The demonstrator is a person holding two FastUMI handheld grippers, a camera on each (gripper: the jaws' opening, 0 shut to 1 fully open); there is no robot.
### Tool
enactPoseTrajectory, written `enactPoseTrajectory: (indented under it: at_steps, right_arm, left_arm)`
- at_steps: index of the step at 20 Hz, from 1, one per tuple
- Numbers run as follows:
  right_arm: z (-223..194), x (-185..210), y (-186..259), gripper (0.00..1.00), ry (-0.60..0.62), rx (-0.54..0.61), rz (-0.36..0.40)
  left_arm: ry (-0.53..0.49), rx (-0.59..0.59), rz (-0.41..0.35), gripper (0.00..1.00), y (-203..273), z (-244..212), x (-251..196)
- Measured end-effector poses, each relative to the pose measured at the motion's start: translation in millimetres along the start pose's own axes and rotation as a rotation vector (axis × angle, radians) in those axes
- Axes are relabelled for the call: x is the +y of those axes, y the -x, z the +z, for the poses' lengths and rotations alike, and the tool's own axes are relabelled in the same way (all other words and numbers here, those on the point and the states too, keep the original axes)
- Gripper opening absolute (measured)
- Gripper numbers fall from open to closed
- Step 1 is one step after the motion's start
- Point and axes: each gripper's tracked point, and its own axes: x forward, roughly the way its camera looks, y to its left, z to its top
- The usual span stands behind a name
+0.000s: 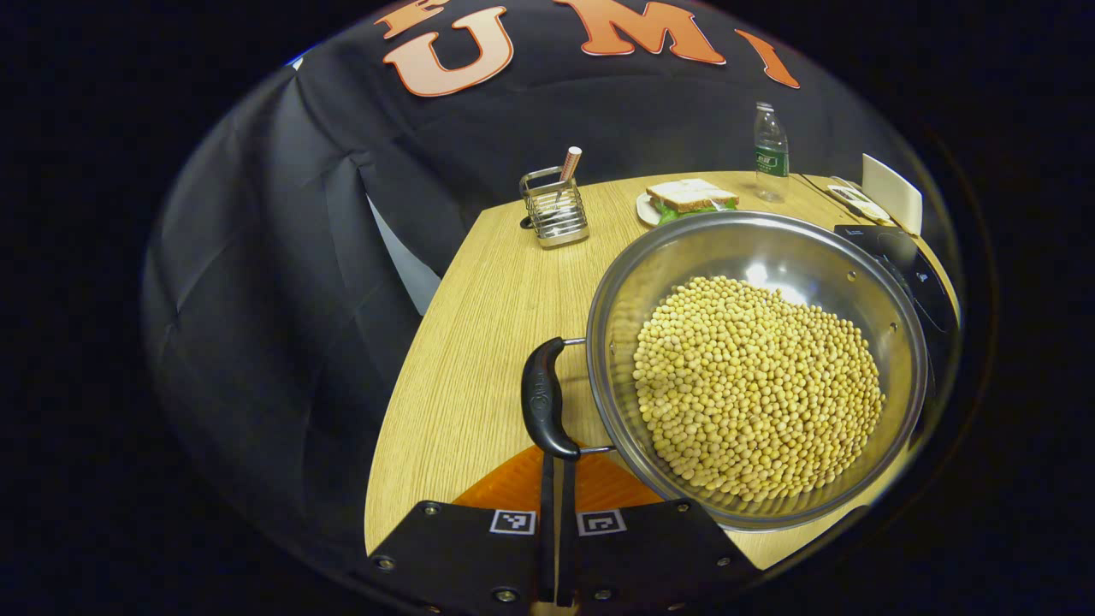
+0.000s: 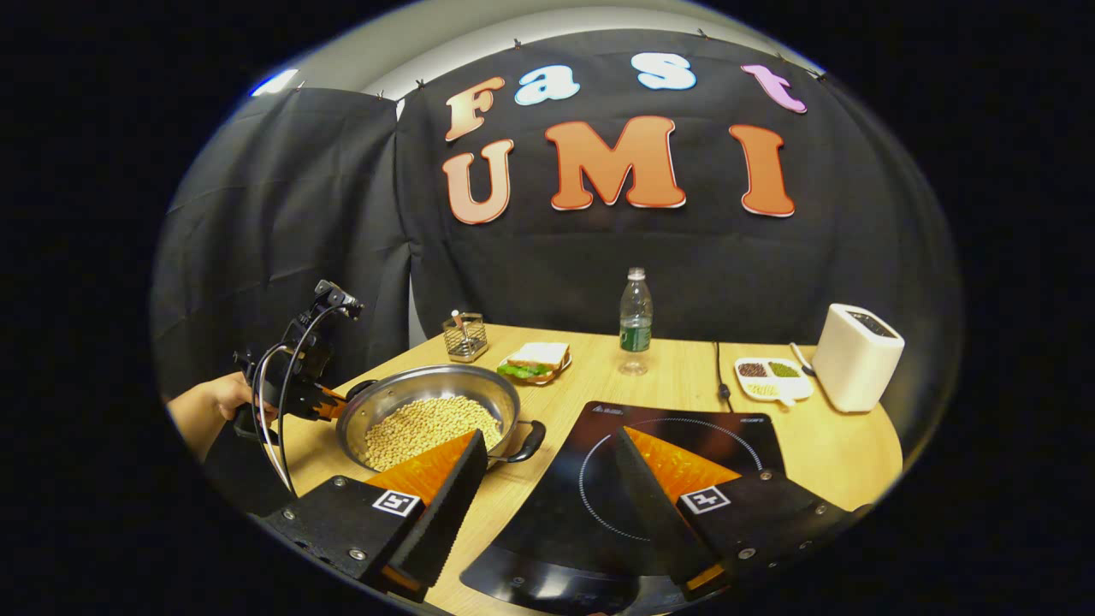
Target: First push the handle of the pot to place it horizontally, then grasp the pot with both hands and set it on the induction cooktop.
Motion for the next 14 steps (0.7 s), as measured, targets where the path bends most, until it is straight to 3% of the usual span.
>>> enactPoseTrajectory:
  at_steps: [8,14]
  right_arm:
    - [-31.5,29.0,-42.0,0.95,-0.134,0.169,0.014]
    - [-43.5,38.9,-69.8,0.95,-0.226,0.255,-0.002]
  left_arm:
    - [0.007,-0.097,0.031,0.03,-19.6,24.5,14.6]
    - [0.054,-0.145,-0.007,0.05,-0.5,31.3,22.1]
